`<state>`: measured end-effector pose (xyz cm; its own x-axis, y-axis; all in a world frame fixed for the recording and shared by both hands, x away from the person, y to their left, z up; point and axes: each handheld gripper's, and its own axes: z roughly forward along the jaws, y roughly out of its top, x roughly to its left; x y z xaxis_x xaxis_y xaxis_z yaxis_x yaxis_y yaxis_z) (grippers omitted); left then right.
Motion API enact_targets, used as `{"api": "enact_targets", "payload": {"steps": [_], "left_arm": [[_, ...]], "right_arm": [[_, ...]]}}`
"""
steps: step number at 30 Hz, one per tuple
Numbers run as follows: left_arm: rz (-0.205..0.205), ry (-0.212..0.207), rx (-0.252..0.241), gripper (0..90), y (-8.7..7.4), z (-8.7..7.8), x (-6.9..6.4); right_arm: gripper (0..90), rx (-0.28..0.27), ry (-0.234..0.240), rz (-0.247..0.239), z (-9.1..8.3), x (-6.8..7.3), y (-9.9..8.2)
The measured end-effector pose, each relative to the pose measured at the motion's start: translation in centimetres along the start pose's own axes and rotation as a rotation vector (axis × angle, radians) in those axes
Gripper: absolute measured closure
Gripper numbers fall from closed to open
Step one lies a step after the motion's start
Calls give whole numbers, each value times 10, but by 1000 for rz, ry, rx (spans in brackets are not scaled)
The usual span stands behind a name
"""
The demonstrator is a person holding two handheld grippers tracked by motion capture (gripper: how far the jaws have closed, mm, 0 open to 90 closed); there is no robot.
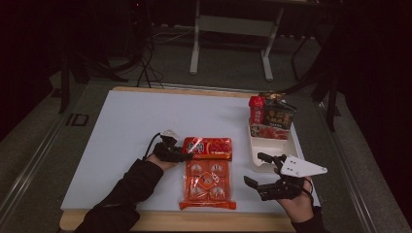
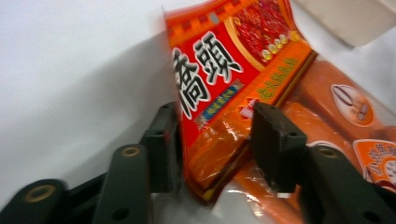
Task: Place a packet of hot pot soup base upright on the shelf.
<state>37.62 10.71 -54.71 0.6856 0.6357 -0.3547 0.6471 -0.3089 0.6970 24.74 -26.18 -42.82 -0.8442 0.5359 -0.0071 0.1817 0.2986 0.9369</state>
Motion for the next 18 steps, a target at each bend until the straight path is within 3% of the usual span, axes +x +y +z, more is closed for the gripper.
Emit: {"api": "enact_targets", "payload": {"steps": [4,5,10,11,12,14,18], "left_arm": [[-7,-16,-2,622,1,5,-4],[-2,-11,0,622,2,7,-6],[3,45,7,811,3,10,-12],[31,73,13,865,4,10,-16],[31,73,13,890,4,10,-16],[68,106,17,892,5,10,-21],[97,125,-11,895,6,7,-25]], "right_arm": [[118,-1,4,3,0,0,0],[118,-1,4,3,0,0,0],[118,4,5,4,1,-1,-1],[130,3,6,5,1,-1,-1],[132,5,7,6,1,-1,-1],[132,5,6,4,1,-1,-1],[131,-2,7,14,0,-1,0]]}}
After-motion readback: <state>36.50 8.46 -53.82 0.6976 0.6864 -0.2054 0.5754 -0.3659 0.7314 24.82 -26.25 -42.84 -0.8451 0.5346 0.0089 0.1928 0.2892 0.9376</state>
